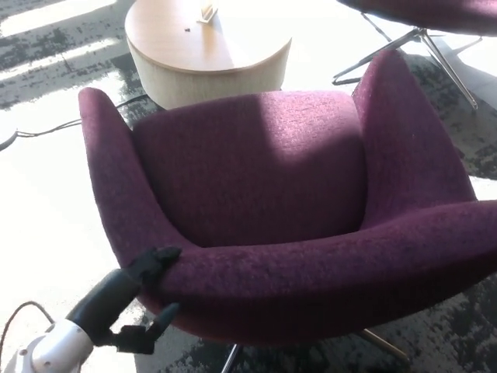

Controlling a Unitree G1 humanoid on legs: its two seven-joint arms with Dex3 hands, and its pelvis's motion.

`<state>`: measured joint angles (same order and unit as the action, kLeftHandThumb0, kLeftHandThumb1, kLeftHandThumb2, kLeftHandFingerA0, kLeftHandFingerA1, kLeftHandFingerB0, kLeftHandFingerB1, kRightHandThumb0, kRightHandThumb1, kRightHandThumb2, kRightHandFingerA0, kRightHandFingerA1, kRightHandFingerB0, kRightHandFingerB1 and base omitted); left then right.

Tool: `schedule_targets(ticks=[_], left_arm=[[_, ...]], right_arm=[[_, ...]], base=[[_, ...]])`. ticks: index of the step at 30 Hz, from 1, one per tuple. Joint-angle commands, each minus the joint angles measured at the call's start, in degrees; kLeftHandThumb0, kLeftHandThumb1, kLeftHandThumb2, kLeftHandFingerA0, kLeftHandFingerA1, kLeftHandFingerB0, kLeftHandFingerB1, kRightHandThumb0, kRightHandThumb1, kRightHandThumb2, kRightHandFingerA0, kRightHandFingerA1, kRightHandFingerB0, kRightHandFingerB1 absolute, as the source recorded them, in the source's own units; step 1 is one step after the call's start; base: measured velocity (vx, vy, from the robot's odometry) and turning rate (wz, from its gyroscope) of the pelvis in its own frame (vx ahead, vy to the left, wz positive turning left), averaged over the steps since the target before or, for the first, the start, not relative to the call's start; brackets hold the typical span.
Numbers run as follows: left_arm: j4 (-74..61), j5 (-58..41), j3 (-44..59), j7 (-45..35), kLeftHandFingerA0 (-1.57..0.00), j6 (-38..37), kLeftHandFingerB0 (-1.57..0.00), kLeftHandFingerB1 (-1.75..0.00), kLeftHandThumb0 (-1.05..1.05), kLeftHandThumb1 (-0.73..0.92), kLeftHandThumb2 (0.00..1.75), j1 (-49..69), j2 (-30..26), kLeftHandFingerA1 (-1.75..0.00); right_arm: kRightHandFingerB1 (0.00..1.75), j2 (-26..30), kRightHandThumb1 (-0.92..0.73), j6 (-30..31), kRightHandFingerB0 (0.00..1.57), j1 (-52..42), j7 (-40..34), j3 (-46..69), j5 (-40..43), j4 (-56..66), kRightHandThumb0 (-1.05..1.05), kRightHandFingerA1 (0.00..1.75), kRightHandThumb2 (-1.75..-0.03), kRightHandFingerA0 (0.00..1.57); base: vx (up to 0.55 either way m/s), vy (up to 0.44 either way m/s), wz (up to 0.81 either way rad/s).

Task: The robot stands in front of a sofa and uses its left hand to push the left side of the sofa

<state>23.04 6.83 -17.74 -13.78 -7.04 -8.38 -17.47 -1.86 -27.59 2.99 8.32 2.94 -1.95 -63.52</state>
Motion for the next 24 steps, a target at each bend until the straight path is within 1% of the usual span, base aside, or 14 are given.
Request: schedule_targets(ticks=[1, 5, 6, 9, 10, 14, 15, 16, 17, 18, 19, 20, 23, 24], left_arm=[[-3.02, 1.11, -4.47, -4.72, -0.09, 4.89, -0.17, -0.29, -0.85, 0.92, 0.79, 0.36, 3.97, -0.28], [-4.22, 1.48, -6.09, -4.43, -0.1, 6.51, -0.19, -0.3, -0.91, 0.92, 0.78, 0.2, 5.15, -0.29], [-4.63, 3.15, -8.38, -5.35, -0.01, 4.98, -0.15, -0.4, -0.85, 0.87, 1.21, -0.52, 5.06, -0.35], [-5.34, 3.46, -9.81, -5.46, 0.0, 5.75, -0.16, -0.41, -0.8, 0.84, 1.2, -1.18, 5.37, -0.35], [-5.7, 3.42, -10.26, -5.41, -0.07, 6.22, -0.15, -0.3, -0.86, 0.92, 0.88, -1.42, 5.72, -0.29], [-8.28, 2.81, -12.14, -4.91, 0.0, 9.8, -0.15, -0.45, -0.72, 0.76, 1.14, -1.25, 8.86, -0.4], [-7.91, 2.18, -12.27, -4.42, -0.09, 11.75, -0.18, -0.29, -0.82, 0.92, 0.74, -1.61, 10.88, -0.26], [-5.5, 4.89, -14.72, -4.34, -0.01, 9.75, 0.0, -0.46, -0.35, 0.52, 1.13, -3.96, 12.13, -0.47], [-4.67, 5.48, -15.43, -4.35, 0.0, 9.33, 0.0, -0.46, -0.35, 0.52, 1.13, -4.62, 12.84, -0.47], [-3.72, 5.6, -15.88, -4.05, 0.0, 8.89, 0.0, -0.46, -0.35, 0.52, 1.13, -5.06, 13.62, -0.47], [-2.66, 5.71, -16.18, -3.65, 0.0, 8.32, 0.0, -0.46, -0.35, 0.52, 1.13, -5.39, 14.47, -0.47], [-2.8, 6.15, -16.68, -3.9, -0.14, 9.38, -0.15, -0.28, -0.84, 0.92, 0.75, -5.71, 14.66, -0.29], [-2.88, 6.78, -17.46, -4.19, -0.14, 11.04, -0.15, -0.28, -0.84, 0.92, 0.75, -6.33, 14.97, -0.29], [-1.74, 7.54, -18.85, -4.56, -0.04, 8.89, -0.05, -0.38, -0.88, 0.9, 1.21, -7.46, 15.67, -0.38]], right_arm=[[0.33, 0.17, -0.75, 0.24, 0.4, 0.53, 0.09, 0.35, 0.8, 0.01, -0.69, 0.35, -0.63, 0.48], [0.33, 0.23, -0.76, -0.02, 0.42, 0.53, -0.48, -0.04, 0.26, 0.18, -0.68, 0.35, -0.64, 0.49], [0.33, 0.38, -0.76, -0.33, 0.42, 0.27, -0.85, -0.14, 0.06, 0.39, -0.68, 0.36, -0.64, 0.51], [0.34, 0.18, -0.76, -0.02, 0.42, 0.71, -0.62, 0.23, 0.6, 0.07, -0.69, 0.37, -0.64, 0.53], [0.34, 0.08, -0.75, 0.01, 0.43, 0.85, -0.6, 0.31, 0.7, -0.05, -0.69, 0.37, -0.64, 0.53], [0.34, 0.12, -0.77, -0.54, 0.44, 0.34, -1.11, -0.45, -0.33, -0.26, -0.69, 0.37, -0.64, 0.55], [0.34, 0.14, -0.77, -0.38, 0.44, 0.4, -1.11, -0.76, -0.54, -0.05, -0.7, 0.37, -0.64, 0.56], [0.48, 0.54, -0.63, -0.29, 0.35, 0.64, -1.64, -1.65, -1.63, -0.05, -0.7, 0.52, -0.96, 0.46], [0.48, 0.58, -0.63, -0.2, 0.35, 0.67, -1.71, -1.68, -1.58, 0.05, -0.71, 0.52, -0.97, 0.46], [0.33, 0.65, -0.77, -0.32, 0.41, 0.61, -1.82, -1.79, -1.53, 0.14, -0.73, 0.37, -0.65, 0.55], [0.33, 0.76, -0.77, -0.55, 0.41, 0.52, -1.97, -1.95, -1.59, 0.2, -0.73, 0.37, -0.65, 0.55], [0.33, 0.75, -0.76, -0.62, 0.4, 0.55, -1.95, -1.92, -1.46, 0.21, -0.73, 0.37, -0.64, 0.55], [0.33, 0.73, -0.76, -0.72, 0.4, 0.65, -1.97, -1.9, -1.27, 0.24, -0.73, 0.37, -0.64, 0.55], [0.32, 0.57, -0.77, -0.18, 0.36, 0.53, -1.46, -1.63, -0.72, 0.63, -0.69, 0.39, -0.65, 0.57]], base=[[0.0, 0.0, 0.0], [0.0, 0.0, 0.0], [0.0, 0.0, 0.0], [0.0, 0.0, 0.0], [0.0, 0.0, 0.0], [0.0, 0.0, 0.0], [0.0, 0.0, 0.0], [0.0, 0.0, 0.0], [-0.01, -0.004, 0.07], [0.0, 0.0, 0.0], [0.0, 0.0, 0.0], [0.0, 0.0, 0.0], [0.0, 0.0, 0.0], [0.0, 0.0, 0.0]])
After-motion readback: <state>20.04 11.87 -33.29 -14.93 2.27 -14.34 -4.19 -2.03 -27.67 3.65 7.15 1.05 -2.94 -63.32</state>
